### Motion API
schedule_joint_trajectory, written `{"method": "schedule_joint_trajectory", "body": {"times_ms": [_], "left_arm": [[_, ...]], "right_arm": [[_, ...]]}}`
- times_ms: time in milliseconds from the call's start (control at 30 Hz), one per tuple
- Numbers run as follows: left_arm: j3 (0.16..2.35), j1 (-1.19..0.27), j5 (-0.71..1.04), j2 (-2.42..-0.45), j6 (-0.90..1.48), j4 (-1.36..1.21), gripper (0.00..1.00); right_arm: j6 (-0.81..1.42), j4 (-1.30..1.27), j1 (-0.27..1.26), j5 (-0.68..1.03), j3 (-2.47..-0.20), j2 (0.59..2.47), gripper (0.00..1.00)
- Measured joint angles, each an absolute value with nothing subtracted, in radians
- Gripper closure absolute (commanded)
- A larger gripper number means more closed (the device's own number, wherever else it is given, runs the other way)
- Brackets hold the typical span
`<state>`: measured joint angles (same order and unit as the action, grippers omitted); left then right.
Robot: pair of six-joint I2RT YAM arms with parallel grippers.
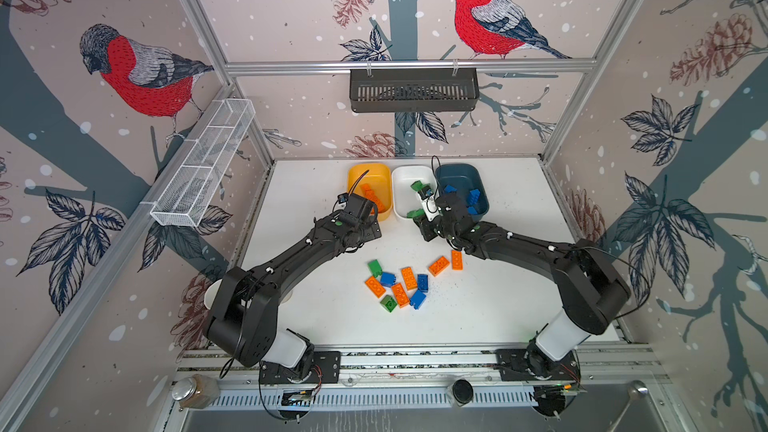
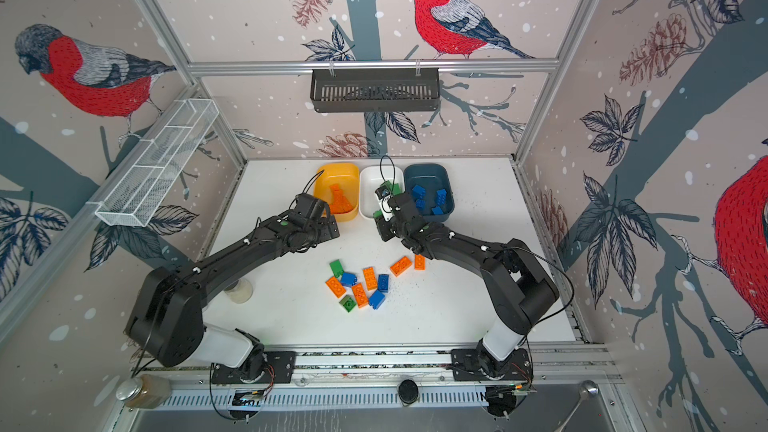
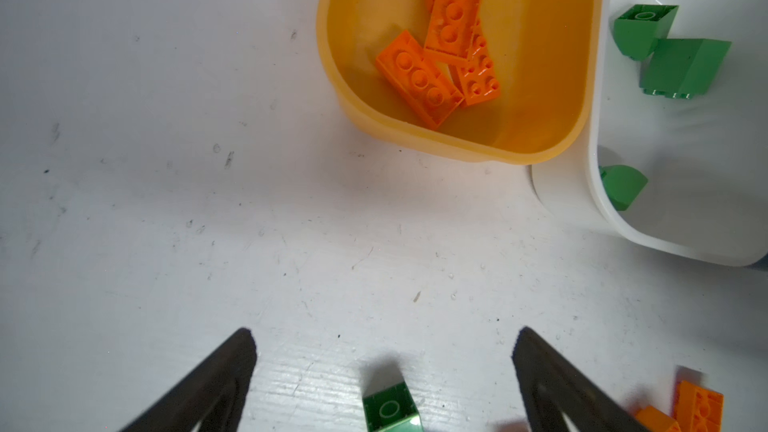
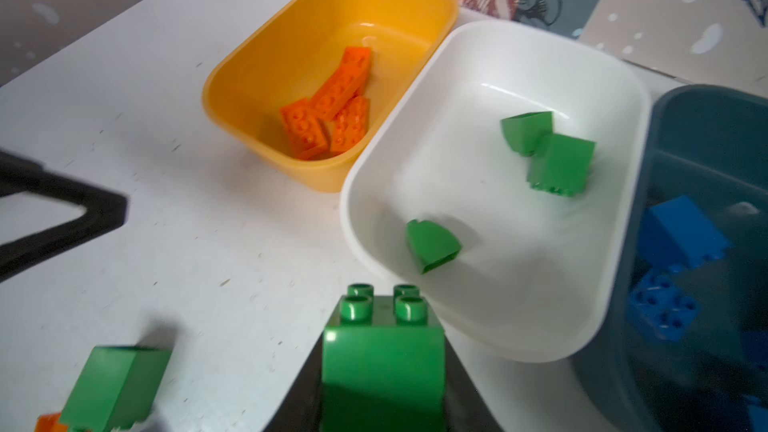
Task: Sort the legos into containers by color
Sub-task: 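Drop the green brick in the white bin while the left reaches into the pile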
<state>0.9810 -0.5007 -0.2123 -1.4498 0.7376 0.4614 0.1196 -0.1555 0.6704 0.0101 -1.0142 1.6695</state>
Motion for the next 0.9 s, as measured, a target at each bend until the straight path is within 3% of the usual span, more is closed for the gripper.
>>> {"method": "schedule_joint_trajectory", "body": {"times_ms": [400,500,667,900], "left_arm": [[0.823,-0.561,-0.125,-1.281,0.846,0.547,0.18],[0.783,-0.579,-0.072,-1.236,0.890,0.566,0.21],[0.699,-0.618,0.000,-1.159,0.975,0.587,0.23],[0.627,-0.633,0.080,-1.161,1.045,0.564,0.23]], "right_arm": [[0.209,-0.152,0.577,-0.038,-1.261,1.884,0.70],[0.218,-0.142,0.580,-0.038,-1.313,1.921,0.60],[0.242,-0.115,0.585,-0.053,-1.361,1.935,0.34],[0.266,-0.136,0.608,-0.056,-1.274,1.823,0.22]]}}
